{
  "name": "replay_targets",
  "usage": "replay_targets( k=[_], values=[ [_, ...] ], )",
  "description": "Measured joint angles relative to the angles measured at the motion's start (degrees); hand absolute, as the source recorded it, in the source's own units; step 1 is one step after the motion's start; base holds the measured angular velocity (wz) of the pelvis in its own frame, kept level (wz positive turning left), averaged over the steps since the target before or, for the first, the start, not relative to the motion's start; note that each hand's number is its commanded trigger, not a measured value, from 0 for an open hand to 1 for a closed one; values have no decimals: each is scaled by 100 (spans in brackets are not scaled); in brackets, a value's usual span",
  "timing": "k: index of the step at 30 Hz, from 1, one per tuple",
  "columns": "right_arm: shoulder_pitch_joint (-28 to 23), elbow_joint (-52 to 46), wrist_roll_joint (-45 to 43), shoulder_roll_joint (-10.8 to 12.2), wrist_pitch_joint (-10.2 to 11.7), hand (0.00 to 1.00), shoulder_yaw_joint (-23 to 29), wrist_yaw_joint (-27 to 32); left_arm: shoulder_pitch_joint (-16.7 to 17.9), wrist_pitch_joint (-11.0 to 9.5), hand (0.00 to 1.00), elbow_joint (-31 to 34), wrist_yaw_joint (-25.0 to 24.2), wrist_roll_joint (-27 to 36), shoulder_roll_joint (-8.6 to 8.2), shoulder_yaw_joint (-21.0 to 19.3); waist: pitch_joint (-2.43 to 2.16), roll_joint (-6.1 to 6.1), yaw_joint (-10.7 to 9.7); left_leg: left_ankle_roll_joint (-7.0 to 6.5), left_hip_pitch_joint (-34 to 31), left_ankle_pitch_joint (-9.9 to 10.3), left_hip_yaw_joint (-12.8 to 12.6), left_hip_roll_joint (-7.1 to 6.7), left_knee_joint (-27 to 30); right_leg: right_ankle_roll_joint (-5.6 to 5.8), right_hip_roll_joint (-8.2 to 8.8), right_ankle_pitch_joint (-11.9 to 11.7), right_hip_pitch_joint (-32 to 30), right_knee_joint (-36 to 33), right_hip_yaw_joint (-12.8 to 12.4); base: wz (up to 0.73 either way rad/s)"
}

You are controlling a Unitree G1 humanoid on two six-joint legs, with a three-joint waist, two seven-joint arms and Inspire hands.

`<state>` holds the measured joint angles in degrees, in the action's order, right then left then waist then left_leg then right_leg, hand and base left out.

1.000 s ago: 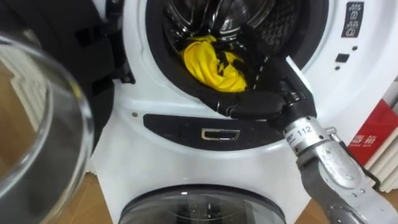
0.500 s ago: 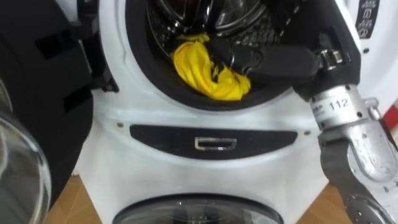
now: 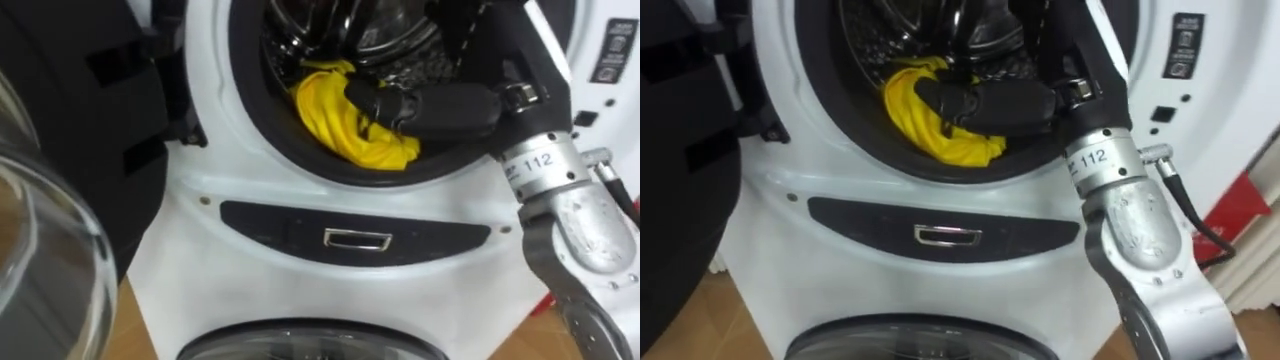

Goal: Pick clothes from washing machine

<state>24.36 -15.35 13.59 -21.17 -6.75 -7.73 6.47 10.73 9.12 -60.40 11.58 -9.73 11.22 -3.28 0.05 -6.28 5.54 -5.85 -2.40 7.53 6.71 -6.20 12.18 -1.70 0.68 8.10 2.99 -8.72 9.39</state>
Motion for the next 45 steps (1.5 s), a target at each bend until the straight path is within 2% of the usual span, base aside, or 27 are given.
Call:
replay_targets(
  k=[3, 6, 10, 14, 18, 21, 24, 32, 35, 38, 45],
  values=[
    [194, 404, -248, -47, -70, 0, -36, -149, 3, 70, 0, 49, 4, -120, 29, 1, 2, -48, 140, -14, 14, 6, 11, -3, -17, -4, 7, 1, 24, -7, 59, 7],
    [344, 717, -428, -121, -151, 0, -170, -295, -3, 83, 0, 60, 9, -125, 33, 1, 34, -119, 297, -15, 60, 5, 31, 2, -49, 0, 9, 3, 24, -3, 127, 8],
    [596, 1065, -1171, -157, -160, 0, -301, -606, -18, 149, 0, 60, -116, -227, 58, -4, 49, -184, 333, -10, 19, 15, 150, -3, -87, 11, 7, 10, 18, 0, 233, 13],
    [809, 1345, -1187, -303, -184, 0, -481, -804, -66, 246, 0, 60, -260, -222, 85, 0, 60, -263, 301, 11, 39, 43, 192, 1, -74, 12, -1, 11, 78, 8, 343, 2],
    [1170, 1706, -1224, -404, -269, 0, -609, -1072, -125, 279, 0, 80, -351, -228, 111, -1, 84, -307, 325, 46, 59, 72, 209, 1, -54, 13, -9, 13, 96, 2, 334, -1],
    [1298, 1831, -1401, -424, -308, 0, -614, -1316, -141, 350, 0, 136, -458, -232, 94, 1, 77, -324, 336, 63, 53, 81, 224, -4, -21, 12, -6, 13, 101, -13, 345, 2],
    [1299, 1877, -1404, -561, -324, 0, -594, -1533, -136, 409, 0, 156, -490, -234, 103, -3, 68, -335, 353, 67, 0, 79, 296, -25, 45, 12, 0, 13, 96, -16, 391, 12],
    [1298, 1910, -1693, -861, -509, 0, -578, -2327, -137, 602, 0, 223, -738, -341, 140, -185, 11, -415, 446, 89, 11, 64, 341, -31, 58, 1, -2, 13, 133, -8, 489, 4],
    [1299, 1863, -2021, -948, -574, 0, -603, -2798, -165, 669, 0, 176, -762, -367, 197, -265, -19, -515, 442, 97, 10, 58, 344, -36, 58, -10, -4, 17, 136, -7, 491, 0],
    [1307, 1804, -2216, -1126, -593, 0, -674, -3120, -168, 675, 0, 168, -745, -356, 241, -269, 0, -582, 438, 89, 49, 66, 367, -50, 82, -11, -6, 17, 200, 3, 503, 6],
    [1300, 1365, -2935, -1259, -872, 0, -677, -3591, -223, 678, 0, 170, -636, -346, 346, -317, 24, -607, 391, 21, -4, 112, 380, -80, 156, -11, -10, 17, 185, 1, 483, 0]
  ],
)
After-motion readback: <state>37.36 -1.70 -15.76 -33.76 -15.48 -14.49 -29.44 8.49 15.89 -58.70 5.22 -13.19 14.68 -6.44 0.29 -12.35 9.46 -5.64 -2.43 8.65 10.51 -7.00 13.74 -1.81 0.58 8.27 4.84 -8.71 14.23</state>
